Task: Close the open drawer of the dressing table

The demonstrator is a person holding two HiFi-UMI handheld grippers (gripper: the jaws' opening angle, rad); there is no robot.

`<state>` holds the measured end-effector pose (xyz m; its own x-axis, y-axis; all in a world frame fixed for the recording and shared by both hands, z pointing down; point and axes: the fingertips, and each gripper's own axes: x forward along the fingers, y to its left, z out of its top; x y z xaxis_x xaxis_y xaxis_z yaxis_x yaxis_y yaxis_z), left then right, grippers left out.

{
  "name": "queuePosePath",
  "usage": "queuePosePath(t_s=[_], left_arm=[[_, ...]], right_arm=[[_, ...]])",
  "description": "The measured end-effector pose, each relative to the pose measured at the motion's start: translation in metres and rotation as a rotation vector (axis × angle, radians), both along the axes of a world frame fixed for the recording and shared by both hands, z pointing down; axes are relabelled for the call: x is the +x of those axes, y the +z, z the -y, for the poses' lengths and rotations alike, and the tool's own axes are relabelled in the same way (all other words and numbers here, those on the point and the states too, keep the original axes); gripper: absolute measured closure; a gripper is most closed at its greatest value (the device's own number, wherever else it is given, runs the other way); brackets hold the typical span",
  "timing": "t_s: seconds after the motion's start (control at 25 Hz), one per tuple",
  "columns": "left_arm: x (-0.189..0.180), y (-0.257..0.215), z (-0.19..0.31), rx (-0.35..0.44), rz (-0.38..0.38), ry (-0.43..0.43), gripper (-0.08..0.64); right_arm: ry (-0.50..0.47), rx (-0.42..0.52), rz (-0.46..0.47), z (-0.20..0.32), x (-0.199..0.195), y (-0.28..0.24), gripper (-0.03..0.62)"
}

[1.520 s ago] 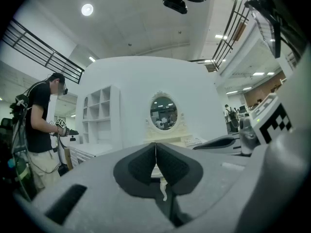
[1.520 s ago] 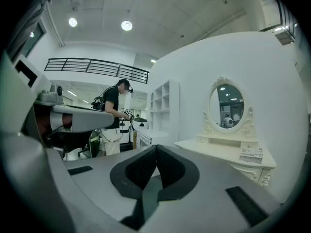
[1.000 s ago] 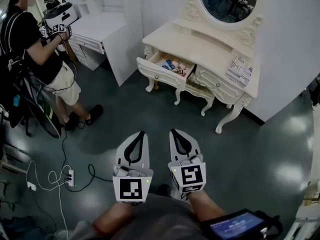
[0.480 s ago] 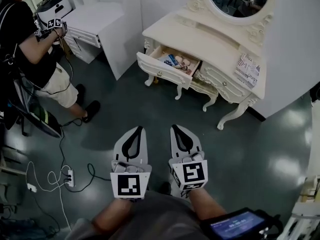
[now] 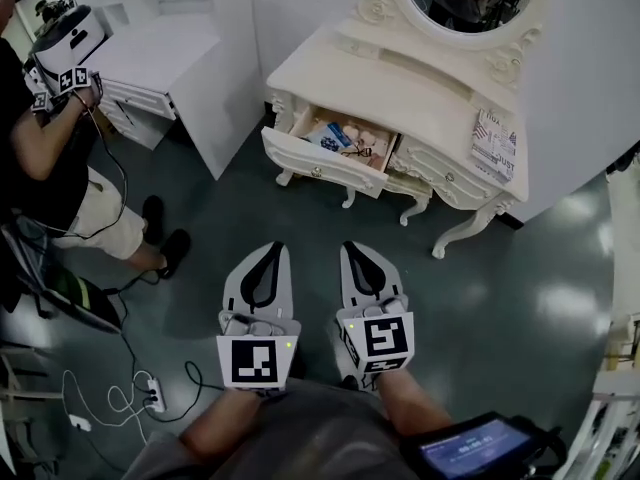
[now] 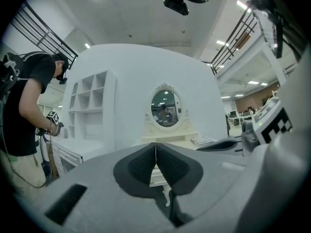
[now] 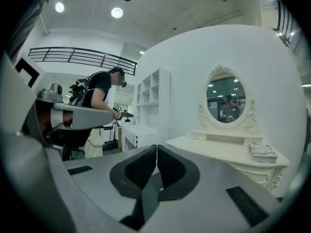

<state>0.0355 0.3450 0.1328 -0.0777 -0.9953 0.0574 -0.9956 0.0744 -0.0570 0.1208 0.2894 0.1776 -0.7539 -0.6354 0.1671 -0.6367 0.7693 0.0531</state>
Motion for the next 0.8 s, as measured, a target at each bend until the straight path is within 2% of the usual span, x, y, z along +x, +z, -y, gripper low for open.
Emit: queuePosePath(t_s=[0.36,0.64,0.8], left_arm=[[-0.057,-0.015,0.041,0.033,0.031,0.096,0.543],[-0.070,-0.010,0.061,0.020,0.037,0.140,0.543],[-0.073,0.006,0.083,-0.006,0.030,0.161,0.543]], right_arm=[[0.109,0.059,0.007,0.038,-0.047,-0.022,0.577],[0.173,0.057,0.014,0.061,-0.053,-0.025,0.578],[0.213,0.034,0.011,0.082,-0.050,-0.008,0.577]])
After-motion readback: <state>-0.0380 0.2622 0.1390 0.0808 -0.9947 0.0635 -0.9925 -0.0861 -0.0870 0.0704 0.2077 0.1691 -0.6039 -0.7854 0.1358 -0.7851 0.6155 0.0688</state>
